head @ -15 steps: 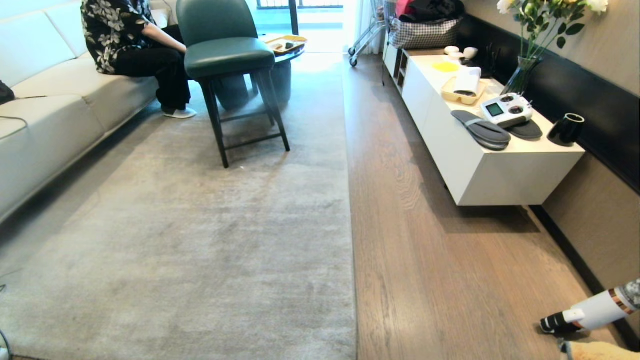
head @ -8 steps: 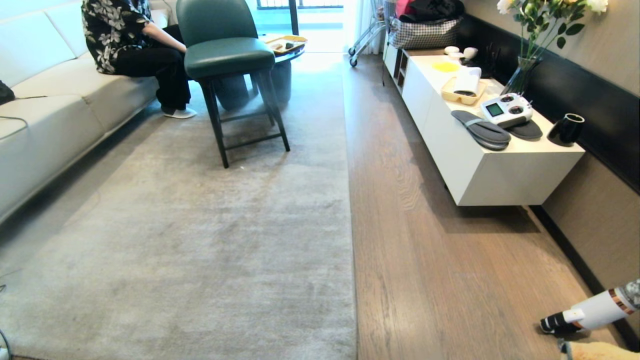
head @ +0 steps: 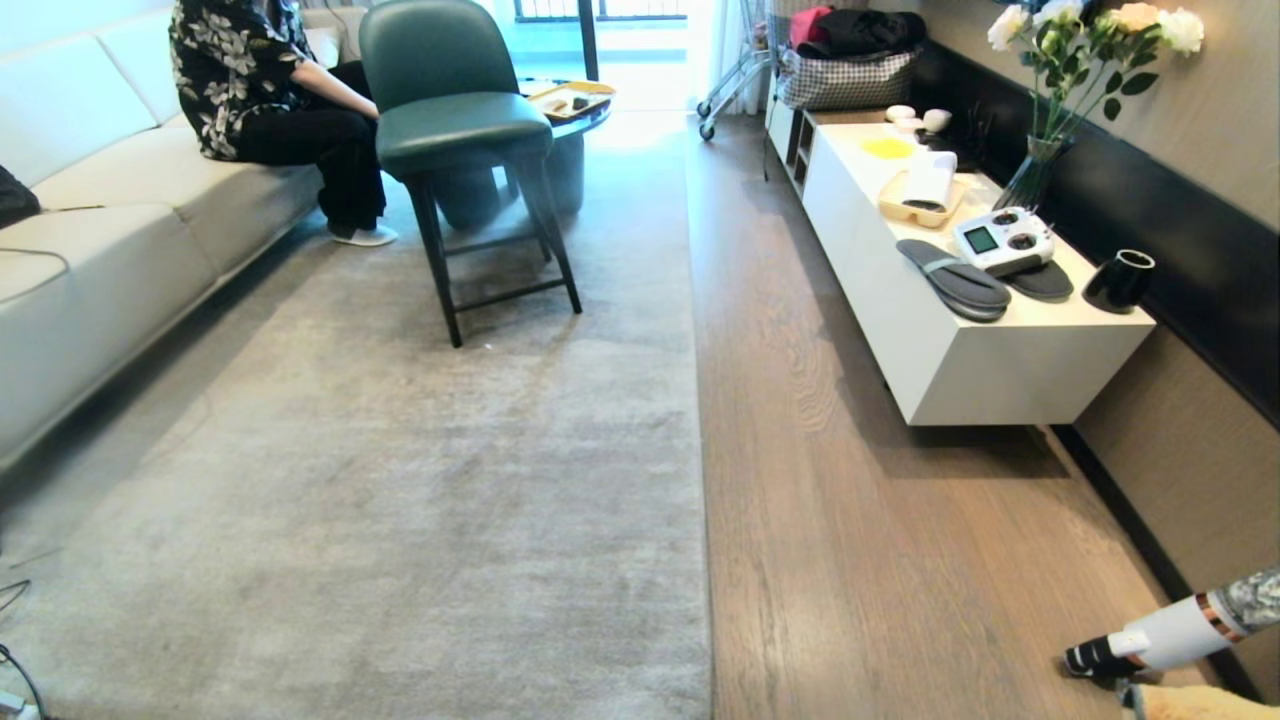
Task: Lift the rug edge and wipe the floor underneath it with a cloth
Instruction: Put down the rag
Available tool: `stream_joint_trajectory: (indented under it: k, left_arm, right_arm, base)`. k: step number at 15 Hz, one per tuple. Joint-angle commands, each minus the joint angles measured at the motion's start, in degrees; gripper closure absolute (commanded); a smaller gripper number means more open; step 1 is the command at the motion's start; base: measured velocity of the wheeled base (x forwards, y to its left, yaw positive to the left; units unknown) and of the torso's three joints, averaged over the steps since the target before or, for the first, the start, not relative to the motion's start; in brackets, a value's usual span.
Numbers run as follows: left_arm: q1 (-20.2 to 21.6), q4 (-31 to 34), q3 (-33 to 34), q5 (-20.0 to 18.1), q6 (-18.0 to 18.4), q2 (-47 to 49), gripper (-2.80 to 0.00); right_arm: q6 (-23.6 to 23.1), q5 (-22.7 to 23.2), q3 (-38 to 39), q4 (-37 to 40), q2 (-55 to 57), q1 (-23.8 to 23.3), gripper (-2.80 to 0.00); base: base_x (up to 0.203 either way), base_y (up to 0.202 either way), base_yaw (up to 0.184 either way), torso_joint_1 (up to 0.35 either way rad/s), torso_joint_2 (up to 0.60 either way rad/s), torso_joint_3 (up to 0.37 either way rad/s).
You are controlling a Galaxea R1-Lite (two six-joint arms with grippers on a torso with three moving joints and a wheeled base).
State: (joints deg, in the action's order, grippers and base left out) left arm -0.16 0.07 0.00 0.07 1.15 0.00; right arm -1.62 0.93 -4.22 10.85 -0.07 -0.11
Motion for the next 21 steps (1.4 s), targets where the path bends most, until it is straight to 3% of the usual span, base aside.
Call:
stream_joint_trajectory:
  k: [1,10,21]
  left_arm:
    - [0.03,0.01,0.0,0.01,0.0,0.0,0.0]
    - [-0.01,0.01,0.0,0.01,0.0,0.0,0.0]
    - [-0.02,0.01,0.0,0.01,0.0,0.0,0.0]
  right_arm:
    - [-0.14,0.11,0.0,0.14,0.07,-0.06,0.0]
    - [-0.05,0.1,0.0,0.14,0.07,0.02,0.0]
    - [-0.05,0.05,0.0,0.05,0.07,-0.06,0.0]
  base:
    - [0.0,0.0,0.0,-0.016,-0.43,-0.432]
    - [0.0,0.0,0.0,0.063,-0.46,-0.386]
    - [0.0,0.0,0.0,0.165,-0.52,-0.352]
